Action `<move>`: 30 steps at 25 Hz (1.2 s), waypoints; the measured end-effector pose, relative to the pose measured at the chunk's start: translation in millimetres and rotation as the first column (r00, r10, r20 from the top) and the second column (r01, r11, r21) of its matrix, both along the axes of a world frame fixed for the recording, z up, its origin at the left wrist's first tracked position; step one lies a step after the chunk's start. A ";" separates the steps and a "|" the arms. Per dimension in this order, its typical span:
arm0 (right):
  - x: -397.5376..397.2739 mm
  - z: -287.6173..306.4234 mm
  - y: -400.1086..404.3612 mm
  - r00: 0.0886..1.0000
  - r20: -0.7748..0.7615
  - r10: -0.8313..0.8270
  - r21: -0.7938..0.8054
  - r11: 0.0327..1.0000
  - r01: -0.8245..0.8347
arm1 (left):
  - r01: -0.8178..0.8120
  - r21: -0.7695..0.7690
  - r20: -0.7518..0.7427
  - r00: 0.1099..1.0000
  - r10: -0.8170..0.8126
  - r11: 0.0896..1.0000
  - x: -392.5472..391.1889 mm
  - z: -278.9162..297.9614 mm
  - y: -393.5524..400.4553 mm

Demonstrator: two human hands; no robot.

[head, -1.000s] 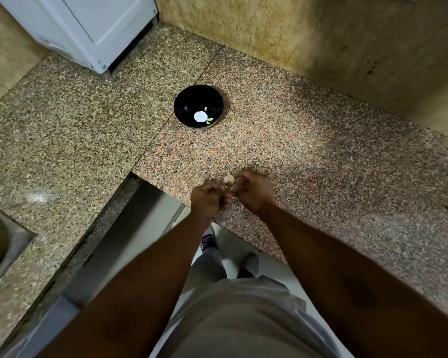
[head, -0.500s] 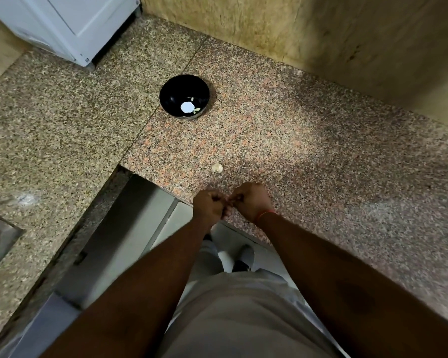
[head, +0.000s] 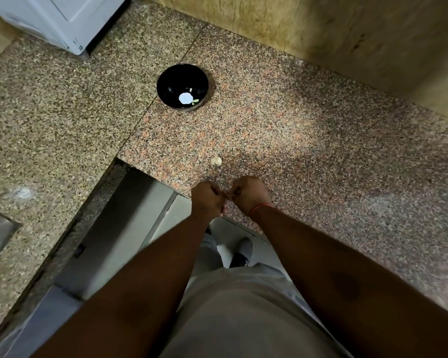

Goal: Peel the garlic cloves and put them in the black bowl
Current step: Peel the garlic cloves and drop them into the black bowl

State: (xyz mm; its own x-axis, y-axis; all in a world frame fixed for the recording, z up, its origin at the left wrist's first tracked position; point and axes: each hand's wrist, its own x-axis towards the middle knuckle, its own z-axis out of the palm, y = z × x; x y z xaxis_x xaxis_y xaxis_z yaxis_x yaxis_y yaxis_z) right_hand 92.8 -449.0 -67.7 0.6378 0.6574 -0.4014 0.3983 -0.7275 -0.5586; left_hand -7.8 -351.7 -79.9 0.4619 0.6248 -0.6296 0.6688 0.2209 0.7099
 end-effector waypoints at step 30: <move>16.4 -5.6 -2.3 0.980 -0.198 0.000 0.105 0.994 0.021 | 0.120 -0.112 0.224 0.970 -0.093 0.986 -15.8 -8.1 8.0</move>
State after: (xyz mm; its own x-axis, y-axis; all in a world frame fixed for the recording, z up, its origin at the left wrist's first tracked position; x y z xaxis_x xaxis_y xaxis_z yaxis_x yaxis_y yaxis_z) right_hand 109.2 -451.3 -73.4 0.5601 0.6969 -0.4480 0.2655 -0.6632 -0.6997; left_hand -23.5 -343.7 -88.0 0.6558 0.4881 -0.5760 0.5261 0.2518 0.8123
